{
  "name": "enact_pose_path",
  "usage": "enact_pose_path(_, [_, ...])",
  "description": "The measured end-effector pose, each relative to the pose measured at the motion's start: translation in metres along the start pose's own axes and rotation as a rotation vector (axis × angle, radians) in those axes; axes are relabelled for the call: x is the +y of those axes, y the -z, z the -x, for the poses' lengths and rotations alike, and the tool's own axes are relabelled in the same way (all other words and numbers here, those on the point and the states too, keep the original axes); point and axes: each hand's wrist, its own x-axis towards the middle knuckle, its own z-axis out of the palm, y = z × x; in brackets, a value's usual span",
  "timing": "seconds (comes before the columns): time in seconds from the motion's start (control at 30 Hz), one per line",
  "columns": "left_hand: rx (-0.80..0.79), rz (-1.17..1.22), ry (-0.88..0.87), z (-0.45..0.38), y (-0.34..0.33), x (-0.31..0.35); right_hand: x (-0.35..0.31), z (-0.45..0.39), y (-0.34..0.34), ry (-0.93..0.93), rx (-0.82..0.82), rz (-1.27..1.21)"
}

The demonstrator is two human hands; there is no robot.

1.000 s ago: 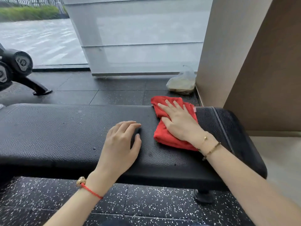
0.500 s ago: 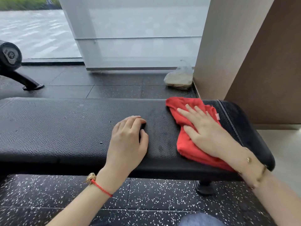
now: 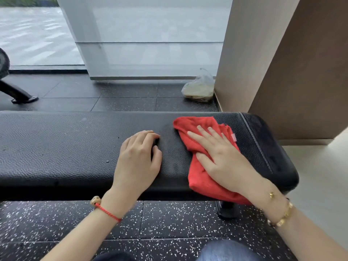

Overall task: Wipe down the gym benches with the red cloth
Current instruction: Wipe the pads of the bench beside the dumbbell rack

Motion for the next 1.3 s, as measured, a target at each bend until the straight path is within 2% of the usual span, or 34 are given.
enact_pose_path(0.13, [-0.034,-0.019,-0.016,0.001,0.002,0.003,0.044,-0.020,0.018,-0.220,0.035,0.008])
enact_pose_path(0.2, [-0.056,-0.021,-0.024,0.001,0.004,0.003,0.048,-0.039,0.018,-0.265,0.041,0.023])
enact_pose_path(0.33, [-0.088,-0.032,-0.017,0.001,0.004,0.002,0.031,-0.043,0.009,-0.161,0.023,0.031])
enact_pose_path(0.5, [-0.104,-0.030,-0.008,0.000,0.005,0.004,0.026,0.015,0.012,-0.064,0.076,0.037])
enact_pose_path(0.63, [-0.098,-0.034,-0.008,0.000,0.004,0.004,0.063,0.039,0.027,-0.209,0.123,0.073])
enact_pose_path(0.77, [-0.091,-0.038,-0.013,0.000,0.004,0.006,0.106,0.001,0.043,-0.341,0.078,0.055])
enact_pose_path(0.9, [-0.091,-0.024,-0.019,0.001,0.003,0.006,0.113,-0.027,0.043,-0.345,0.063,0.046])
enact_pose_path(1.17, [-0.077,-0.029,-0.026,0.000,0.001,0.005,0.100,0.035,0.039,-0.212,0.088,-0.005])
enact_pose_path(1.3, [-0.072,-0.042,-0.022,0.000,0.000,0.006,0.102,-0.006,0.041,-0.251,0.056,0.023])
